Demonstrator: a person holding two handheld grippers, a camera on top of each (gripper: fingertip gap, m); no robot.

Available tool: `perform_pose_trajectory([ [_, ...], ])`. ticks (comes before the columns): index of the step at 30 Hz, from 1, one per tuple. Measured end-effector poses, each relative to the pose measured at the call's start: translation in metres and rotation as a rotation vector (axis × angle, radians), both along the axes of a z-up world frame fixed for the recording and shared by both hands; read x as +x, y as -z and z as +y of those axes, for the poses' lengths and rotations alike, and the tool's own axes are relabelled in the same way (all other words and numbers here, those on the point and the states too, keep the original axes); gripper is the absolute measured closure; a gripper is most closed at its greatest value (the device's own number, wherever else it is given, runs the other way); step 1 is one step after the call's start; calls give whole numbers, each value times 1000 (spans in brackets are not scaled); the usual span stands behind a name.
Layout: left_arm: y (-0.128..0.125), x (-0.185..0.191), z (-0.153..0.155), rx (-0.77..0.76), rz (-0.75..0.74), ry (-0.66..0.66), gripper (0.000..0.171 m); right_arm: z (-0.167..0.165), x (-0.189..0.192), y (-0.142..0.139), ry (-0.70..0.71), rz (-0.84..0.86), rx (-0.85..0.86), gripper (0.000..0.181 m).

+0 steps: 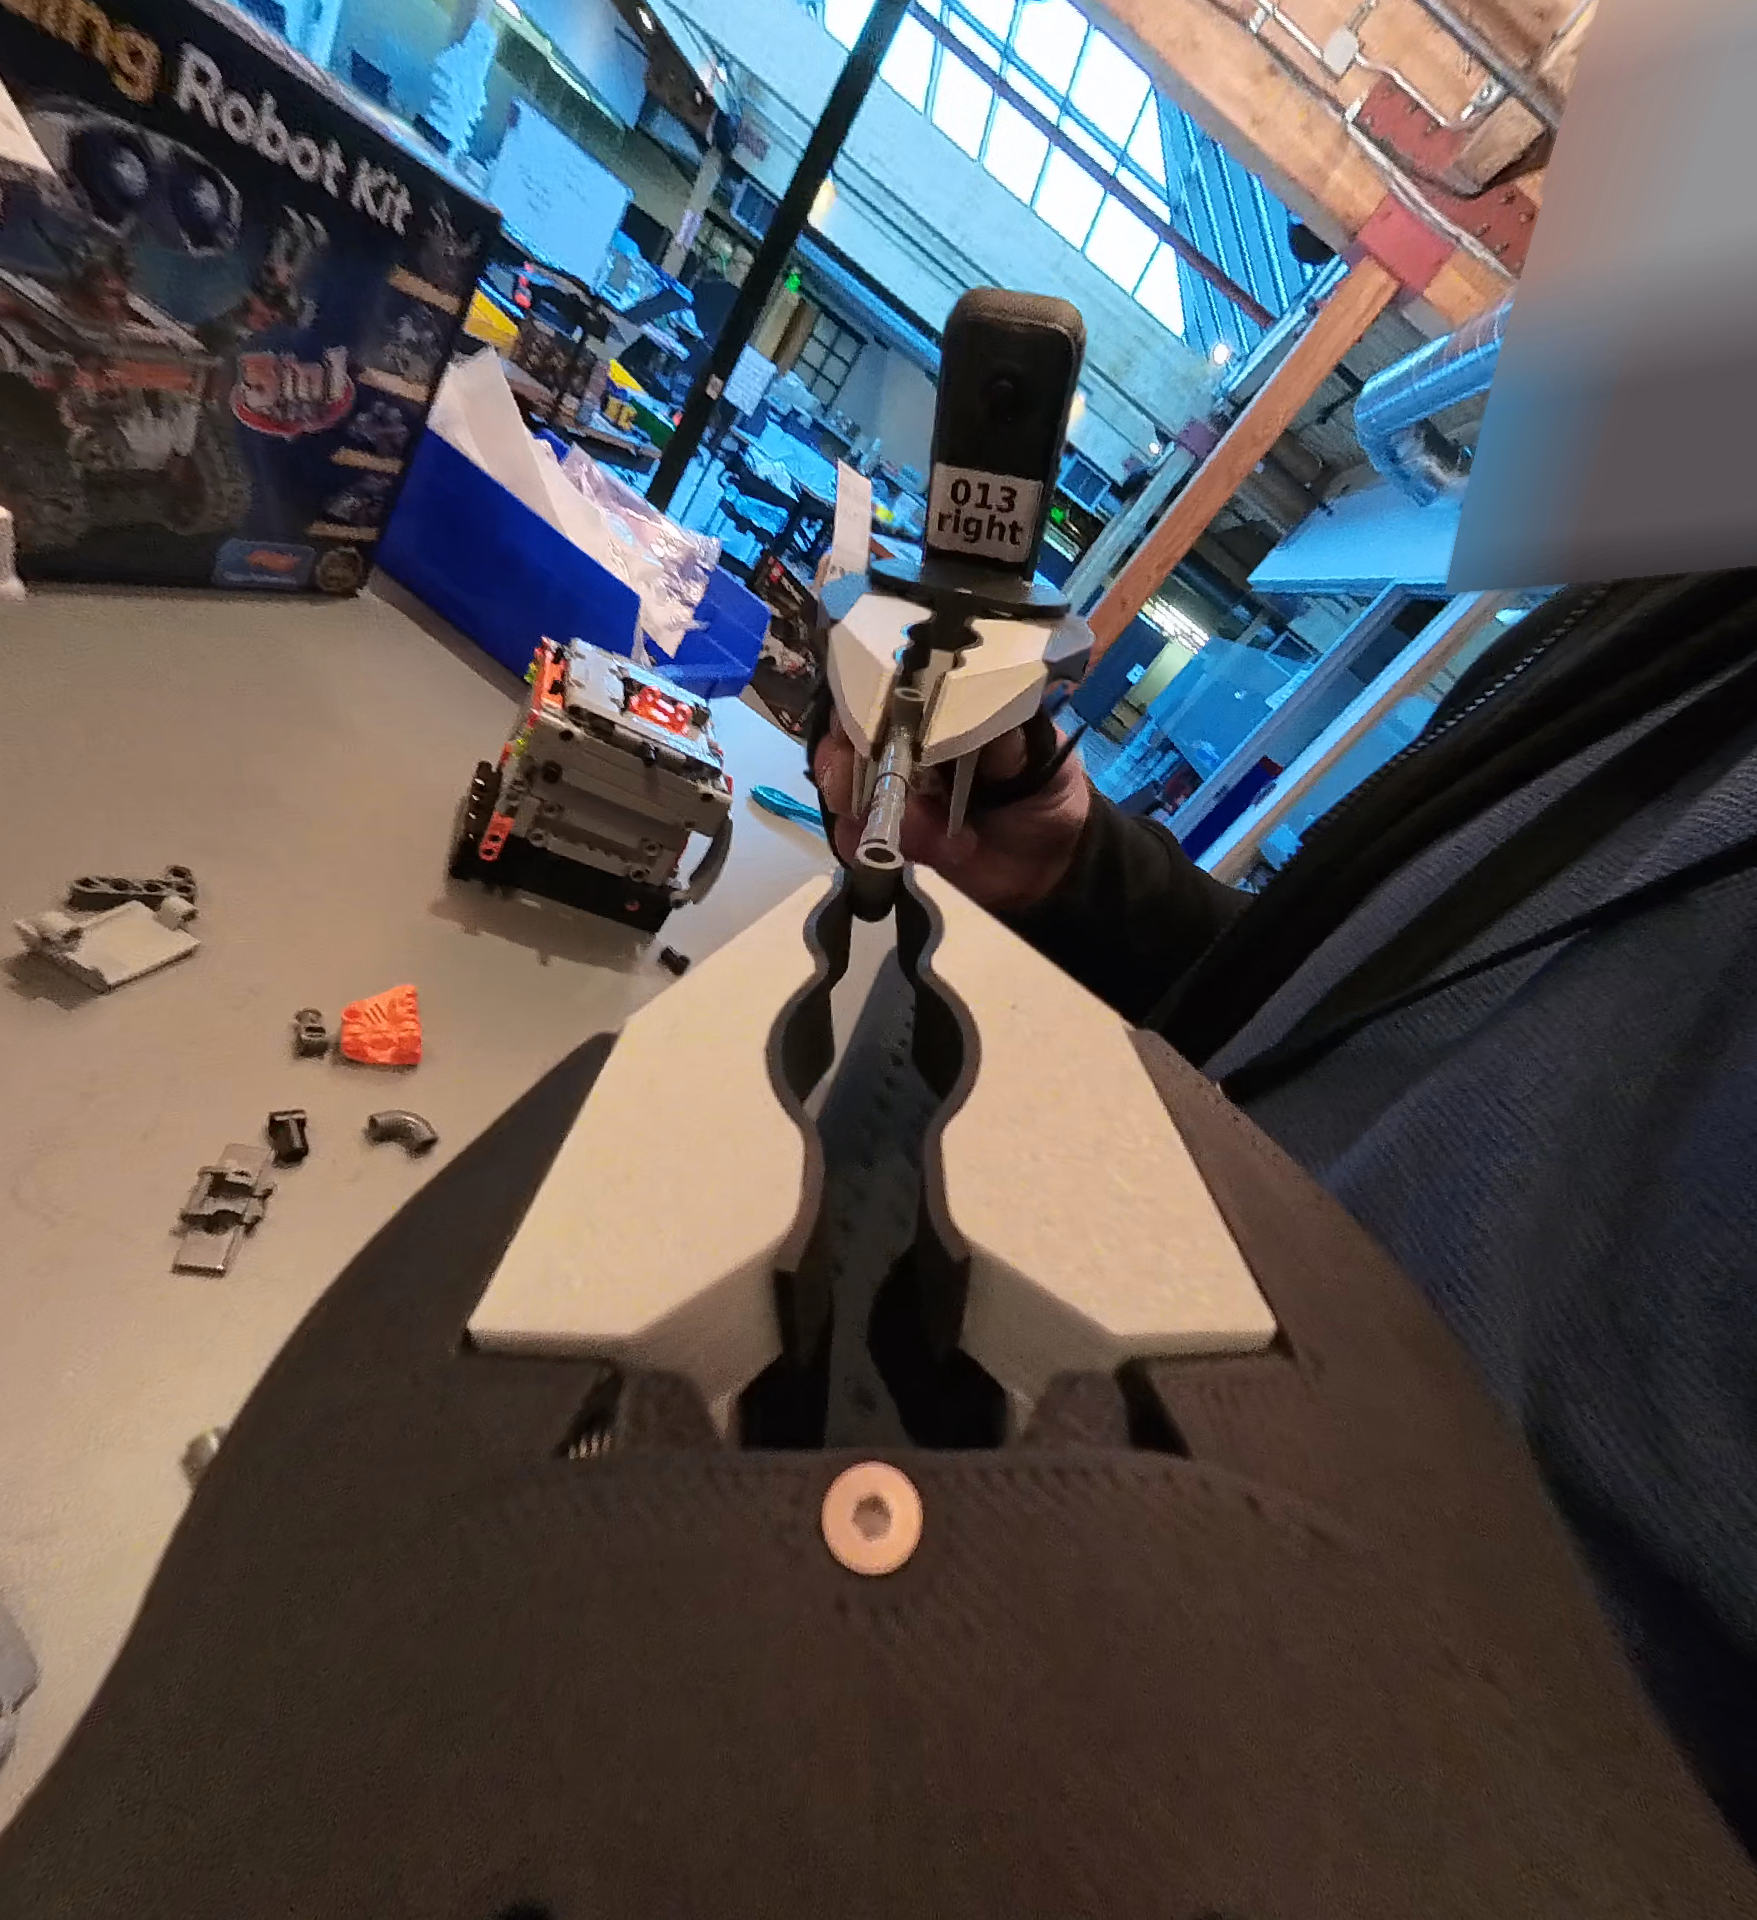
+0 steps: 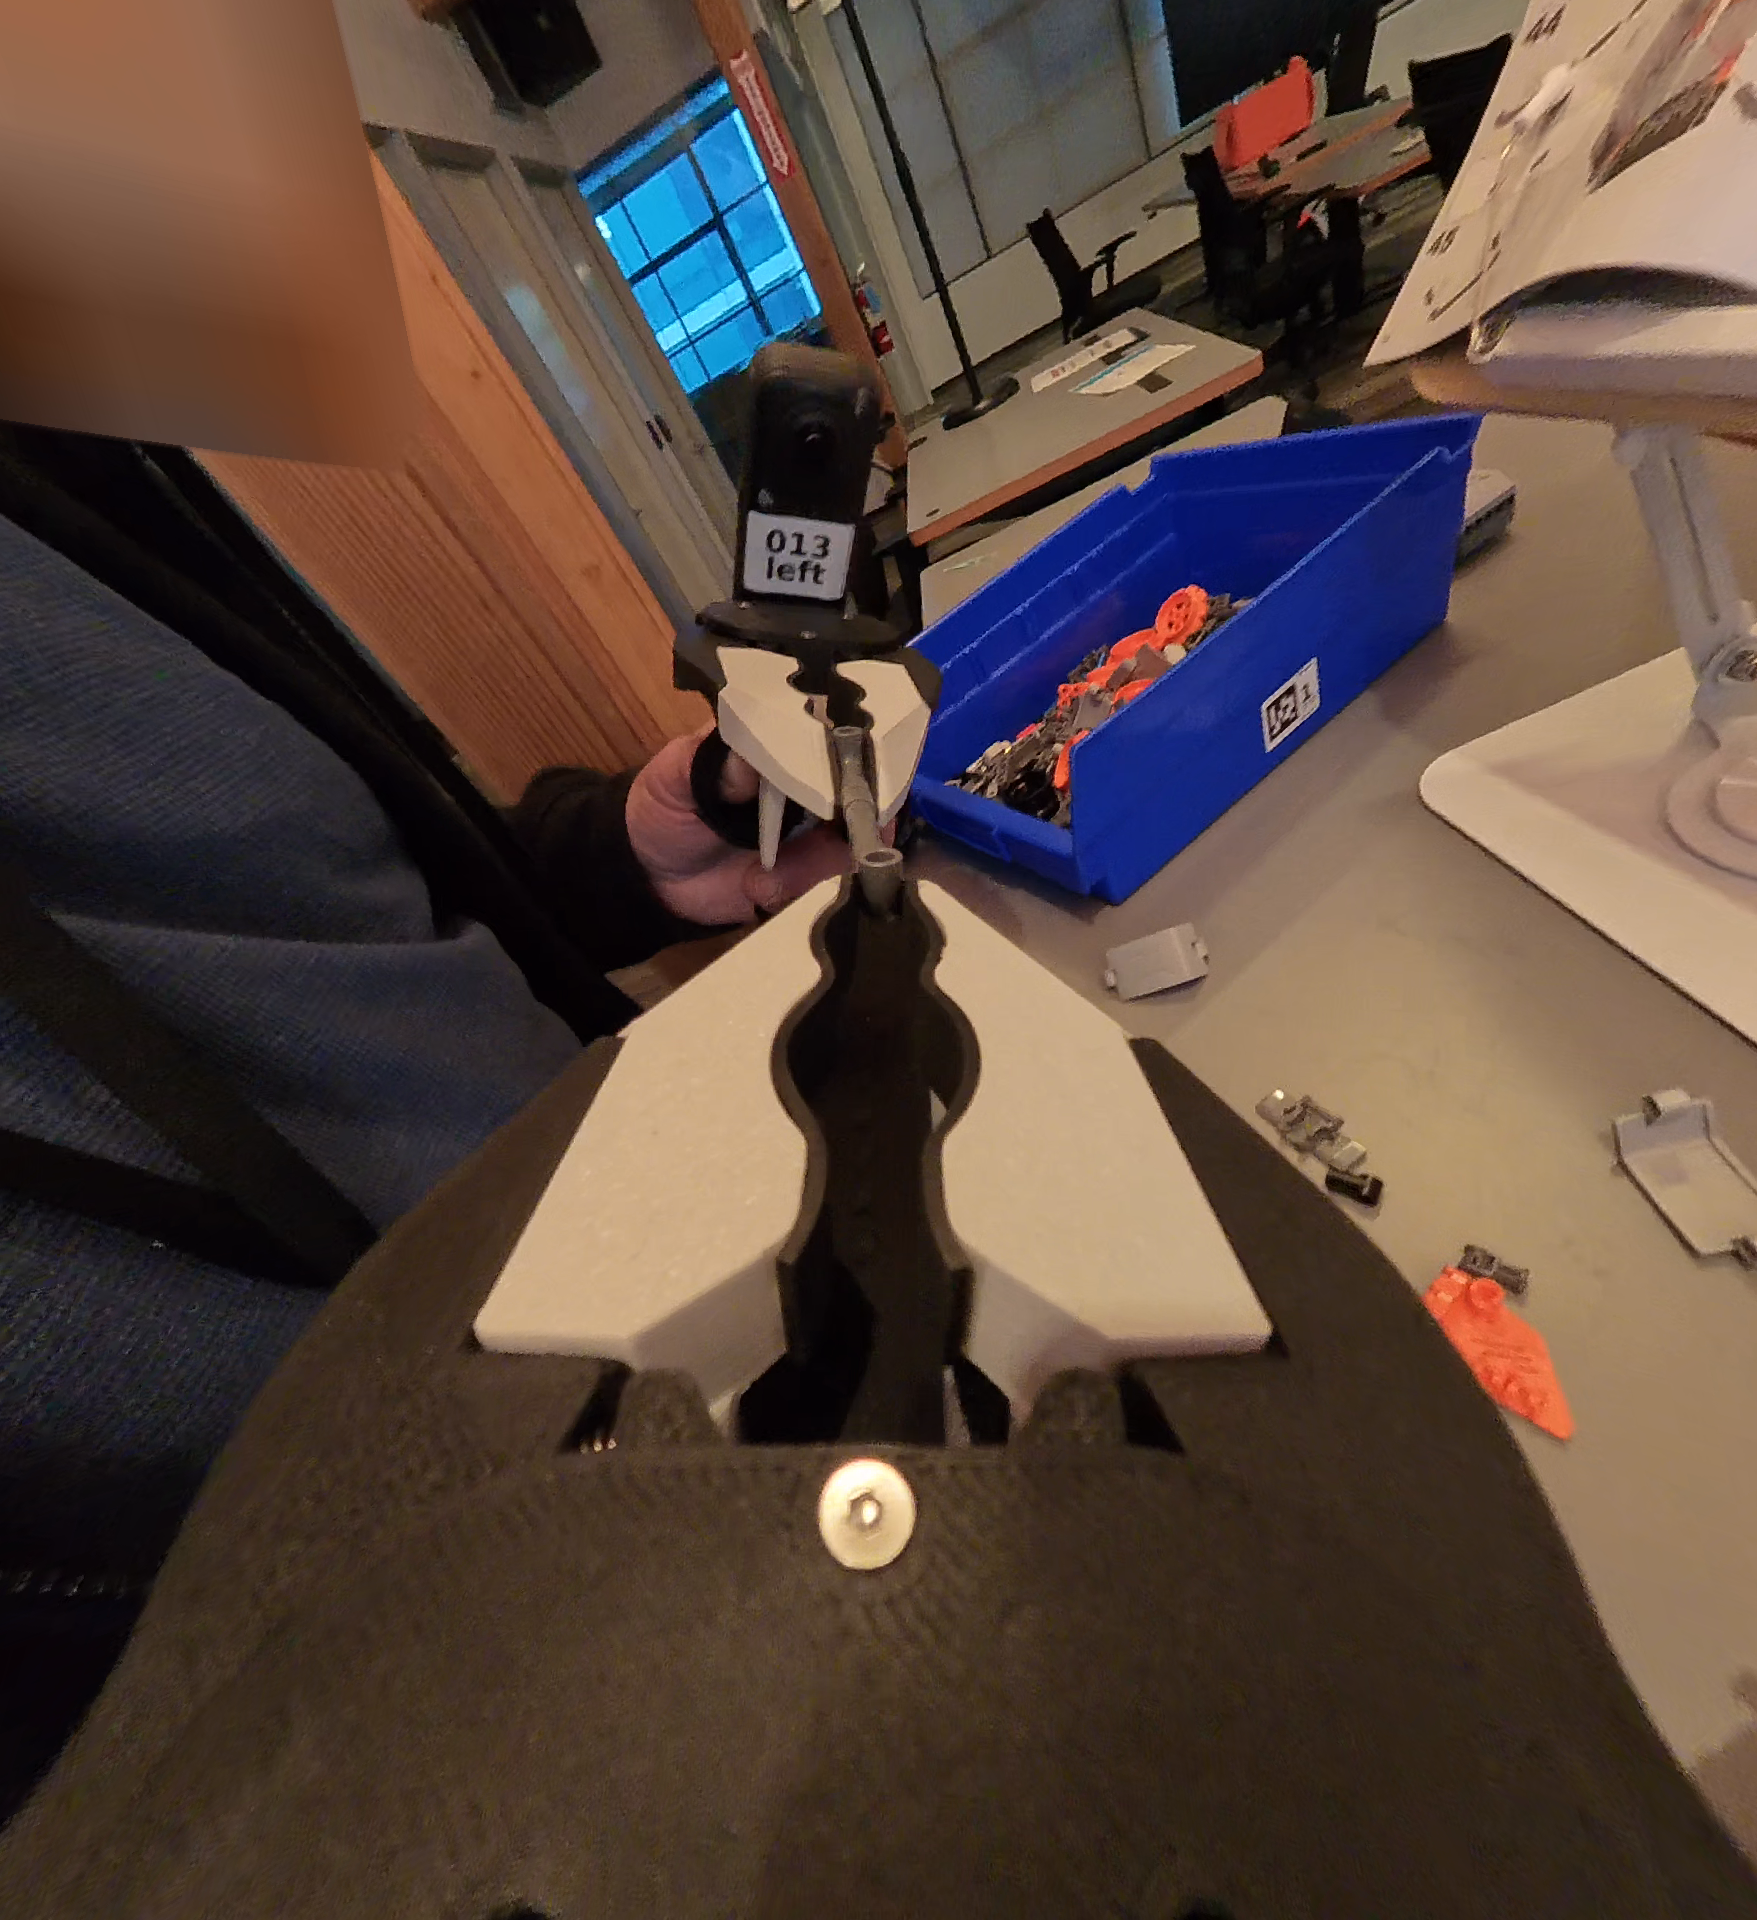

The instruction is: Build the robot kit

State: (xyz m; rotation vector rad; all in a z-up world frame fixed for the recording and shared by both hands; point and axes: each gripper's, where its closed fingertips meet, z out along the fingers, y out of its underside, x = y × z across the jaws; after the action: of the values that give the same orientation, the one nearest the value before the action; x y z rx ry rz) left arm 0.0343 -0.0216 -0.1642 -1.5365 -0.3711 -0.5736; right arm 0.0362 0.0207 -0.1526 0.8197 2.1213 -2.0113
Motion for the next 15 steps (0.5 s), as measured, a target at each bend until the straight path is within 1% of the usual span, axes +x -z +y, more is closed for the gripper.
perform_pose_trajectory([
  [3,-5,-5,-3,32,-16,-6,167,-3,-9,-5,24,7,-7,173],
  [5,-8,-10,-4,60,-41,-15,167,-6,-14,-6,38,9,-5,164],
  [8,-14,-18,-5,117,-87,-30,167,-7,-20,-7,65,3,-18,163],
  [13,-19,-18,3,163,-117,-11,167,-12,-26,-12,88,6,-26,171],
  [15,-21,-21,6,186,-141,-16,167,-11,-27,-15,104,12,-37,177],
])
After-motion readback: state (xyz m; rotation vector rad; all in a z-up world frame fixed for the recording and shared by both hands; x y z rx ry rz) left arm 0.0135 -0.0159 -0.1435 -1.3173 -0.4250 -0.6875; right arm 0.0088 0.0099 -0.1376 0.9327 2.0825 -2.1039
